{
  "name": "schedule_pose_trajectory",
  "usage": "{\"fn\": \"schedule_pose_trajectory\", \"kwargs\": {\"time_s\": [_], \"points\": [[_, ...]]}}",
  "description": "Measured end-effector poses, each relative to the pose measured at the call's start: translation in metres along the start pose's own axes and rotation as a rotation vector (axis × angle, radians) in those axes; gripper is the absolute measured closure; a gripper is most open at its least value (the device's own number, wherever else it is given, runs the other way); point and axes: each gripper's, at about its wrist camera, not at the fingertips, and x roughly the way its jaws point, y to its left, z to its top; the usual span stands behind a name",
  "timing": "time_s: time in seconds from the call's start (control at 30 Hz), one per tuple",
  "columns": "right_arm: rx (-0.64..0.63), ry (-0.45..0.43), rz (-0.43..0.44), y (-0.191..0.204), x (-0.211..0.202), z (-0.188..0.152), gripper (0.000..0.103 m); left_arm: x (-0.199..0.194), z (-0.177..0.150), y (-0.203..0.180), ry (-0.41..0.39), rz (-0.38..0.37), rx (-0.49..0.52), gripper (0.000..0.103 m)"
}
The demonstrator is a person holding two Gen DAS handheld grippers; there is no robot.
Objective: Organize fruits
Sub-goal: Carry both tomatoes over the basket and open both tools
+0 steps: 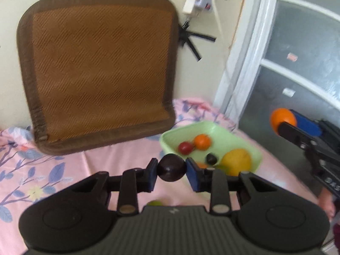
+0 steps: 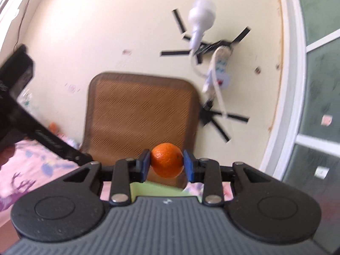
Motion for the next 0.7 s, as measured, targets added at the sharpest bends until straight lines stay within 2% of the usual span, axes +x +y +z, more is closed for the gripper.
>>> {"fn": "schedule_pose_trajectory", "kwargs": {"time_s": [0.1, 0.2, 0.3, 0.4, 0.57, 0.63, 0.7], "points": [[0.065, 0.003, 0.004, -0.026, 0.006, 0.006, 0.067, -0.002, 0.023, -0.029, -0.057, -0.071, -0.009, 0.074], [0.191, 0.093, 0.037, -0.041, 0.022, -0.011, 0.067, 0.022, 0.035, -0.046, -0.035, -0.104, -0.029, 0.074], [0.339, 0.193, 0.060, -0.050, 0.036, -0.038, 0.067, 0.062, 0.032, -0.049, 0.030, -0.080, -0.084, 0.074], [0.450, 0.255, 0.080, -0.057, 0.053, -0.056, 0.067, 0.094, 0.020, -0.044, 0.078, -0.048, -0.138, 0.074], [0.499, 0.353, 0.123, -0.057, 0.086, -0.067, 0.065, 0.126, 0.005, -0.034, 0.150, -0.021, -0.232, 0.072], [0.510, 0.372, 0.123, -0.057, 0.090, -0.070, 0.065, 0.132, 0.002, -0.028, 0.159, -0.005, -0.272, 0.069], [0.523, 0.371, 0.115, -0.058, 0.086, -0.070, 0.064, 0.130, 0.002, -0.023, 0.148, -0.024, -0.310, 0.064]]}}
